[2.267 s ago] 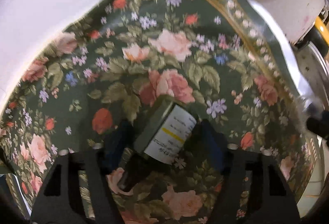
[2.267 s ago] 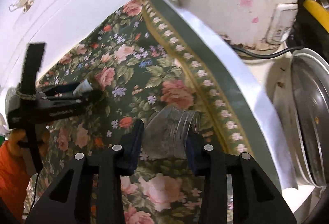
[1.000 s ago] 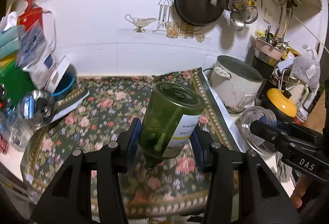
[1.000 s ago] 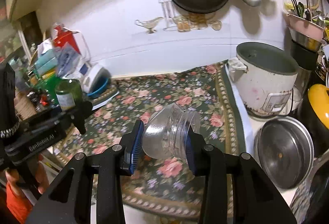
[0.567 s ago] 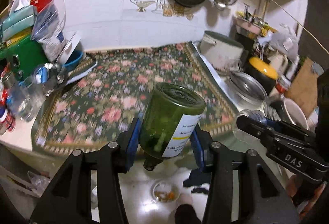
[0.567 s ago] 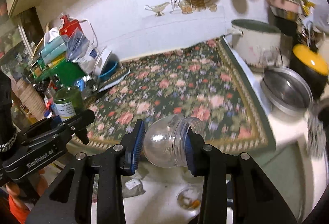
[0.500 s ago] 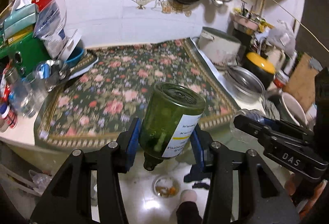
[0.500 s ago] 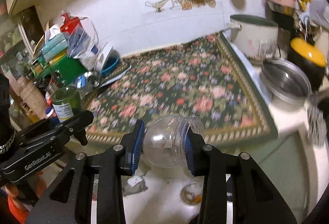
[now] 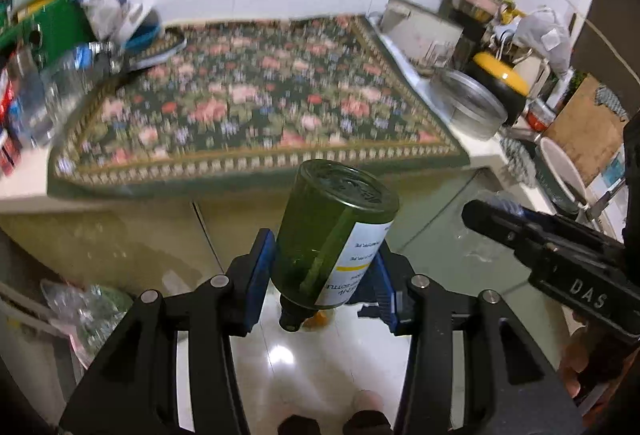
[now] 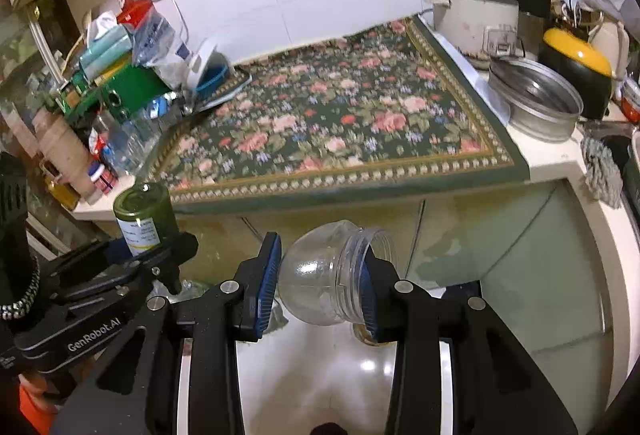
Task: Collect trash
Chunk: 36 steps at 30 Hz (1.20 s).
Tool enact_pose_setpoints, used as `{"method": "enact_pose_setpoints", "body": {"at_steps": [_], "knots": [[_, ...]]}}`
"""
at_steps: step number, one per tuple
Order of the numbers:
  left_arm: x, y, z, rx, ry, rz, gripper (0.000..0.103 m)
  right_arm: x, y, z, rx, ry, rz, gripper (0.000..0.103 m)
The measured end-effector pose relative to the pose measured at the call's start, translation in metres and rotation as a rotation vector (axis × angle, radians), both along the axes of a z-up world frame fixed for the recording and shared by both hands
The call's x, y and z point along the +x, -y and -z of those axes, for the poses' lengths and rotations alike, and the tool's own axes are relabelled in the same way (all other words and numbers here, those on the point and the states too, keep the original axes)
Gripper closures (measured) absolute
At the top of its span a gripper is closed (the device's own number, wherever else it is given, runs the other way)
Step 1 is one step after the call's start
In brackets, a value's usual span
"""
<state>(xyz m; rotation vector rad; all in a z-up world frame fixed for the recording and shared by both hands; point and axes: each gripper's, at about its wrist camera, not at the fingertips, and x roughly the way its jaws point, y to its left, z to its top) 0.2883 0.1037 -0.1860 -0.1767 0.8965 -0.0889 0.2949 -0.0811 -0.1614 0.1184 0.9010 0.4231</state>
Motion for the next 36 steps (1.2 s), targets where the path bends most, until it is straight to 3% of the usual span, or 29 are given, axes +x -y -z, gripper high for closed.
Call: {"method": "enact_pose_setpoints", "body": {"at_steps": [5,17,22,26,29,33,36], "knots": [[0.007,0.014,0.066,-0.013,-0.065,-0.037,0.057,0.010,0.016,0.056,-0.012,-0.054,-0.017,0.070],[0.039,0.050,0.303,-0.103,-0.300,-0.098,0.057,0.059,0.037,0.243,-0.068,-0.232,-0.078,0.070],[0.056,0.058,0.372,-0.094,-0.350,-0.084,0.057,0.076,0.030,0.302,-0.049,-0.264,-0.112,0.070],[0.071,0.061,0.391,-0.096,-0.337,-0.063,0.057,0.086,0.024,0.321,-0.031,-0.268,-0.142,0.070],[0.078,0.062,0.390,-0.045,-0.315,-0.067,0.056,0.092,0.022,0.325,-0.038,-0.269,-0.159,0.069],[0.085,0.057,0.392,-0.034,-0.333,-0.086,0.051,0.095,0.024,0.323,-0.051,-0.276,-0.155,0.051],[0.085,0.055,0.389,-0.062,-0.345,-0.071,0.051,0.097,0.029,0.319,-0.041,-0.278,-0.144,0.050]]}}
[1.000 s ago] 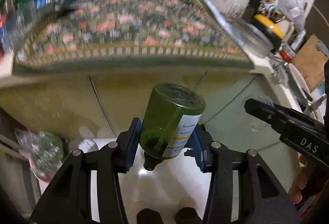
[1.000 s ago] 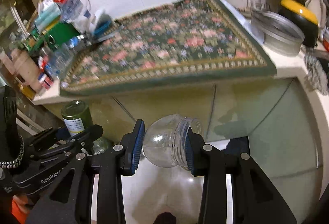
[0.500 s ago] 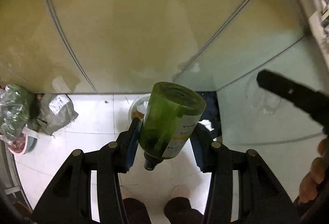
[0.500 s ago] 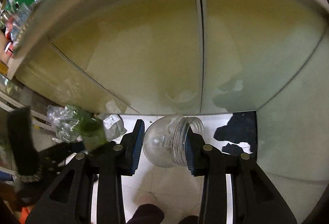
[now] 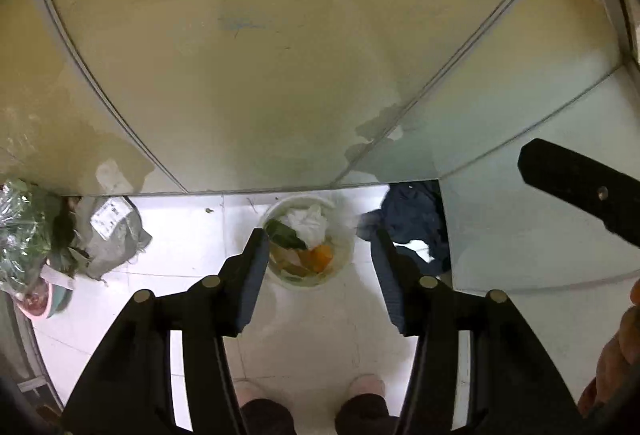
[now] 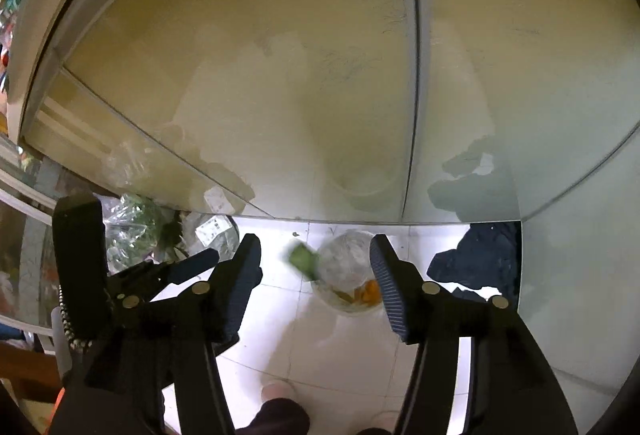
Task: Collect trash
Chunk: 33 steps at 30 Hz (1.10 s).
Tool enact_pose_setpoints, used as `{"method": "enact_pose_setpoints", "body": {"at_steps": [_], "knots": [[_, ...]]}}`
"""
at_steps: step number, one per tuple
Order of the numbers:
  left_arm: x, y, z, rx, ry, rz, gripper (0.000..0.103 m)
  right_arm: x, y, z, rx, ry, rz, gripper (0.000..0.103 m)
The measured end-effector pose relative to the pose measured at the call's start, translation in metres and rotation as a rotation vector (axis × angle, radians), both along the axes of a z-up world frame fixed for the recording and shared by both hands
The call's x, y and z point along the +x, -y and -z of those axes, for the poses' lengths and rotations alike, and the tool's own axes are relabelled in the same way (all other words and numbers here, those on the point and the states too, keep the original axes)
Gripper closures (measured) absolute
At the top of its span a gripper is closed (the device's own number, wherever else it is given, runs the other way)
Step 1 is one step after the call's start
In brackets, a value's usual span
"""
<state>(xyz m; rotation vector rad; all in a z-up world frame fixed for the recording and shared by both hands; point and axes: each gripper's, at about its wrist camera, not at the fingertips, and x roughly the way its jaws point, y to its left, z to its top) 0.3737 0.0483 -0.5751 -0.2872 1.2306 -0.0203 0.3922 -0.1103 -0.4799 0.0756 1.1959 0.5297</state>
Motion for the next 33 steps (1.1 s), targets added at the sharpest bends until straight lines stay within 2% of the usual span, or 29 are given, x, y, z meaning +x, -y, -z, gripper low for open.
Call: {"method": "enact_pose_setpoints", "body": {"at_steps": [4,7,10,13,15,18,23,28,32,33], "knots": [[-0.002,0.003,-0.015,0.028,-0.005,0.007,0.051,-0.001,0.007,-0.011,-0.019,0.012,0.022,0.050],[-0.009,0.005,-0.039,0.040,0.001,0.004,0.051,-0.005,0.014,-0.029,-0.033,0.022,0.028,0.050],[-0.020,0.010,-0.088,0.055,0.032,-0.002,0.051,-0.008,0.023,-0.054,-0.042,0.035,0.022,0.050],[-0.038,0.015,-0.150,0.065,0.079,-0.019,0.051,-0.019,0.033,-0.099,-0.049,0.070,0.011,0.050],[-0.052,0.020,-0.195,0.075,0.118,-0.036,0.051,-0.031,0.044,-0.144,-0.039,0.105,0.001,0.050],[-0.079,0.027,-0.270,0.086,0.202,-0.066,0.051,-0.049,0.059,-0.204,-0.013,0.160,-0.013,0.050],[-0.135,0.039,-0.390,0.101,0.380,-0.099,0.050,-0.093,0.088,-0.313,0.039,0.323,-0.026,0.050],[-0.195,0.057,-0.482,0.128,0.561,-0.089,0.048,-0.150,0.103,-0.395,0.109,0.497,-0.014,0.050],[-0.246,0.064,-0.533,0.126,0.688,-0.056,0.039,-0.199,0.107,-0.438,0.152,0.613,0.004,0.050],[-0.256,0.064,-0.541,0.133,0.710,-0.051,0.033,-0.212,0.105,-0.446,0.151,0.644,0.011,0.050]]}}
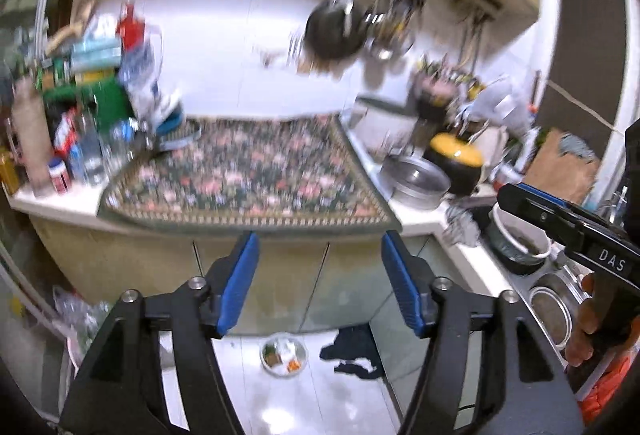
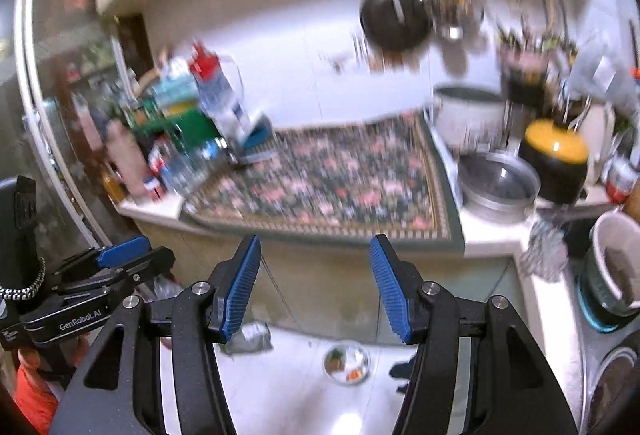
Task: Collect trash
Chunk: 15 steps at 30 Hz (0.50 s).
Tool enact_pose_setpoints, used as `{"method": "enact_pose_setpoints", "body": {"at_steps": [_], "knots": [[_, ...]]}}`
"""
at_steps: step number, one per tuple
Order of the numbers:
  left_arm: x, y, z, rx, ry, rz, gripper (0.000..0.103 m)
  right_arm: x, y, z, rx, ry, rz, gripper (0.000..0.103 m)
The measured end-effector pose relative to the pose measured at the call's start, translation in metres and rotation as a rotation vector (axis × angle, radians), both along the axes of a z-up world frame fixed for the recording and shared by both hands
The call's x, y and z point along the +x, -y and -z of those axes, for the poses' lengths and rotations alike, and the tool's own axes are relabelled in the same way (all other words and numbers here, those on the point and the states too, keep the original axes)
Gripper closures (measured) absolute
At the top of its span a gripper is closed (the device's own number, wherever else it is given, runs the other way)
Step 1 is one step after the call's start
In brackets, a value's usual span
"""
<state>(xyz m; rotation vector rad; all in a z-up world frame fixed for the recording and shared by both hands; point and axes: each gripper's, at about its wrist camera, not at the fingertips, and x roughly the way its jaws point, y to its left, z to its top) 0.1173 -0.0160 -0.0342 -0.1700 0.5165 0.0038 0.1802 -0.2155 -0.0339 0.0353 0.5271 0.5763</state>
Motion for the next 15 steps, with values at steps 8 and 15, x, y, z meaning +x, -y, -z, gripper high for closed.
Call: {"method": "enact_pose_setpoints", "body": {"at_steps": [8,15], "knots": [[-0.084,-0.002,-0.042,0.056,0.101,-0.011,0.001,-0.076,-0.014,-0.030,-0.004,0.126,0.052,0.029],[-0.125,-0.008,-0.054,0.057,0.126,0.007,0.001,-0.118,-0.017,-0.037,0.001,0.172,0.095,0.000]]}}
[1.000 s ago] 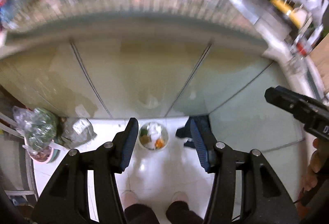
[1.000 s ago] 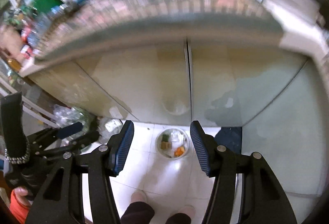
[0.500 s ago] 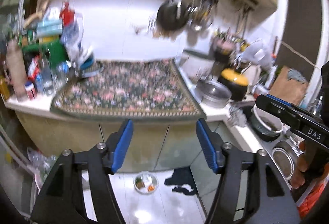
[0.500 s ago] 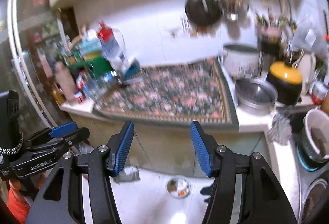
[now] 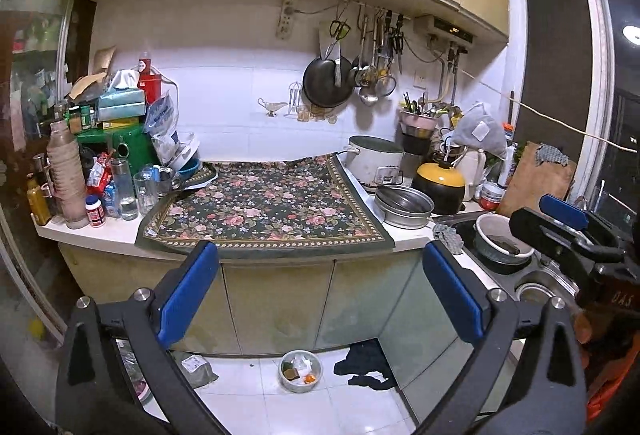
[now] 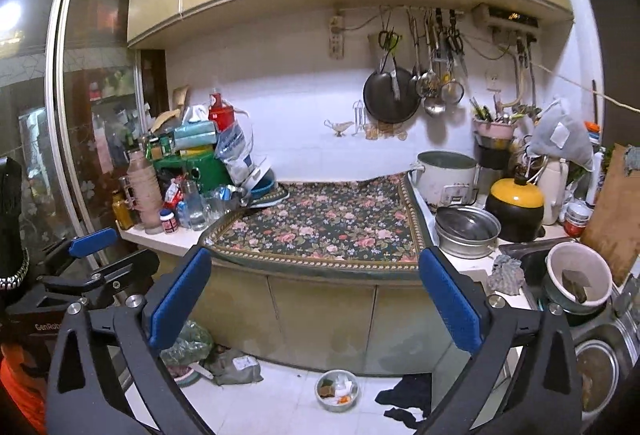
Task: Collect trash
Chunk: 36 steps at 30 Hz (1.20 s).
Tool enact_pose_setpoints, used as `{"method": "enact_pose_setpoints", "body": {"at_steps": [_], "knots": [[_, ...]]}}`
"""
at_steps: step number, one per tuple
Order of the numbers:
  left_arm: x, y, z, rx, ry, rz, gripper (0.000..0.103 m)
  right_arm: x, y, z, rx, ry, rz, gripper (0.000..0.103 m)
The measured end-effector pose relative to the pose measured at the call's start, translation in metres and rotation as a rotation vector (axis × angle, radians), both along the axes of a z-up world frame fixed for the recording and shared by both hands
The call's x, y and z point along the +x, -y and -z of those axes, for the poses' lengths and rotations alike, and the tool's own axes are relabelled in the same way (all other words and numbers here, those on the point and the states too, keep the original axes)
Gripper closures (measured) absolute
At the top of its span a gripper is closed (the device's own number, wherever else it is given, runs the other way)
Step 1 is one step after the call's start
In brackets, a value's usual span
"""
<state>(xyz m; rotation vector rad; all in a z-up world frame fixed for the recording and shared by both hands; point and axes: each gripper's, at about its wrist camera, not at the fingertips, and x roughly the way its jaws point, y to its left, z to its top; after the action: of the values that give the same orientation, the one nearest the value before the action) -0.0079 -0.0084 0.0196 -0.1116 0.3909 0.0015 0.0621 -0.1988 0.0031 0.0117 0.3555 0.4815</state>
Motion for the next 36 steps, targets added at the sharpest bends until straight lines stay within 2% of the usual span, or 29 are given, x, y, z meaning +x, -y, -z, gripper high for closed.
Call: {"method": "enact_pose_setpoints", "body": {"at_steps": [11,36], "knots": [[-0.024,0.008,-0.003,0.015,0.009,0.022,0.001,-0.024,0.003,0.000,-0.014,-0.013,0.017,0.000],[-0.028,0.020,-0.006,0.015,0.004,0.058,0.001,-0.033,0.016,-0.006,-0.009,-0.025,0.023,0.000]]}}
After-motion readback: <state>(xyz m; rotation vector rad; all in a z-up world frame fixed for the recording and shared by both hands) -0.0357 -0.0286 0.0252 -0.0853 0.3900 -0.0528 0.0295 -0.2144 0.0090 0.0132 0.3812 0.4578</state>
